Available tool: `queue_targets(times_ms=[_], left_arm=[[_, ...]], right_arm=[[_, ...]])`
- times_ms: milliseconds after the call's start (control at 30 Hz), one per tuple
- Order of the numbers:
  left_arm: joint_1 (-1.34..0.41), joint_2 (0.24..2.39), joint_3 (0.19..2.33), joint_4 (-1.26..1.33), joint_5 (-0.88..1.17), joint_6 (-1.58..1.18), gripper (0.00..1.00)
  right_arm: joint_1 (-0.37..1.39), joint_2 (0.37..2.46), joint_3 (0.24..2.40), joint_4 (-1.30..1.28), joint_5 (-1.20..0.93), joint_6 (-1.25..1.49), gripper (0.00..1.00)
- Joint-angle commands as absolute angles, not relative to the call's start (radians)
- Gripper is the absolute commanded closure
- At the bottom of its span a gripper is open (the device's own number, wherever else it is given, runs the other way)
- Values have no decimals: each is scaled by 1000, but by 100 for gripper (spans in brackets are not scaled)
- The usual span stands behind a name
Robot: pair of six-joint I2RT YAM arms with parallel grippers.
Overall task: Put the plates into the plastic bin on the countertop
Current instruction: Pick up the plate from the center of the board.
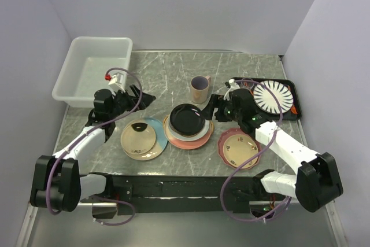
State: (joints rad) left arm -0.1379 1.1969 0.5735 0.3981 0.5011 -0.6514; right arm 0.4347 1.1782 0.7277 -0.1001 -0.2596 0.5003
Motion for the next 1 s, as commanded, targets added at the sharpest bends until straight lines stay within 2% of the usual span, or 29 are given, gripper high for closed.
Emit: queue_targets(times_ms=[0,267,600,967], left_arm=[[-213,1215,641,388,491,-629,1],[-321,1296,762,230,408,-539,9],[-416,1396,836,155,336,-506,30],[-525,1512,937,87,209,-465,40]], right_arm=[[446,1180,767,-88,-281,508,15],[445,1175,752,-83,-279,509,14],[445,1143,721,-75,-259,515,10],[445,1131,698,-68,-255,494,9]])
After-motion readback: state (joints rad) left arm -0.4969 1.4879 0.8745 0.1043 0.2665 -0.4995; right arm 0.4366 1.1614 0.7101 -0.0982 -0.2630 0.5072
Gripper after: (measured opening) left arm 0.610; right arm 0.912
